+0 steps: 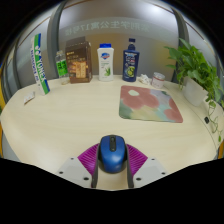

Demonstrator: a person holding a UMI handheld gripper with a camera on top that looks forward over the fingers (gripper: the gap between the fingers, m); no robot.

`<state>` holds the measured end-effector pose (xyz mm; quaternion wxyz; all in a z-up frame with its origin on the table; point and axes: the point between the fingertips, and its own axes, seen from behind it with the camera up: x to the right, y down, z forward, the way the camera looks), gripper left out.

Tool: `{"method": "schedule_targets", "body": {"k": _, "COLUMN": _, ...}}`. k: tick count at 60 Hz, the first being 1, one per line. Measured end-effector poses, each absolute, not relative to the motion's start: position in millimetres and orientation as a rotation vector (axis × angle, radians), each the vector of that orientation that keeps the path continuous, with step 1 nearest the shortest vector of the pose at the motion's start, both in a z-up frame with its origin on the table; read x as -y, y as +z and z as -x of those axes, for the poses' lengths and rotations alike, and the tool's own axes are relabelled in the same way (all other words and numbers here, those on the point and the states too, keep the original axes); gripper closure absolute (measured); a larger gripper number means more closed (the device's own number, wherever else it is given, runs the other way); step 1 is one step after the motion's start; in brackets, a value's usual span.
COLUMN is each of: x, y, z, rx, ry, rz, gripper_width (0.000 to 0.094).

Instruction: Arrange mouse

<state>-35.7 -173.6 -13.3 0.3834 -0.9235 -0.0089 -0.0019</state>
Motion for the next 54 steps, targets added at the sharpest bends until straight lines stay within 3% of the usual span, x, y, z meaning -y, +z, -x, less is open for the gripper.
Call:
{"method": "schedule_targets", "body": {"k": 6, "x": 164, "y": 7, "z": 44, "rx": 0.084, "ry": 0.034, "rz": 2.327, "gripper_width": 0.0553}}
{"method": "schedule_targets", "body": {"k": 18, "x": 92, "y": 132, "z": 36, "rx": 0.121, "ry": 0.108, "rz": 2.092, "gripper_width": 0.0553}}
{"method": "schedule_targets", "body": {"k": 24, "x": 39, "y": 166, "z": -6, "rx": 0.063, "ry": 0.095, "rz": 2.024, "gripper_width": 0.0554}}
{"method": "schedule_targets", "body": {"k": 30, "x": -4, "y": 145, "z": -54, "rx": 0.002, "ry": 0.044, "rz": 2.057, "gripper_width": 0.0555}}
{"method": "schedule_targets", "body": {"k": 44, "x": -30, "y": 17, "z": -114, "rx": -0.065, "ry": -0.021, "rz": 2.303, "gripper_width": 0.0556}}
{"method": "schedule_targets", "body": {"k": 49, "x": -32, "y": -6, "z": -120, "rx": -0.097, "ry": -0.016, "rz": 2.342, "gripper_width": 0.0548}}
{"method": "schedule_targets", "body": {"k": 54, "x": -34, "y": -8, "z": -122, "rx": -0.112, "ry": -0.019, "rz": 2.339, "gripper_width": 0.0460}}
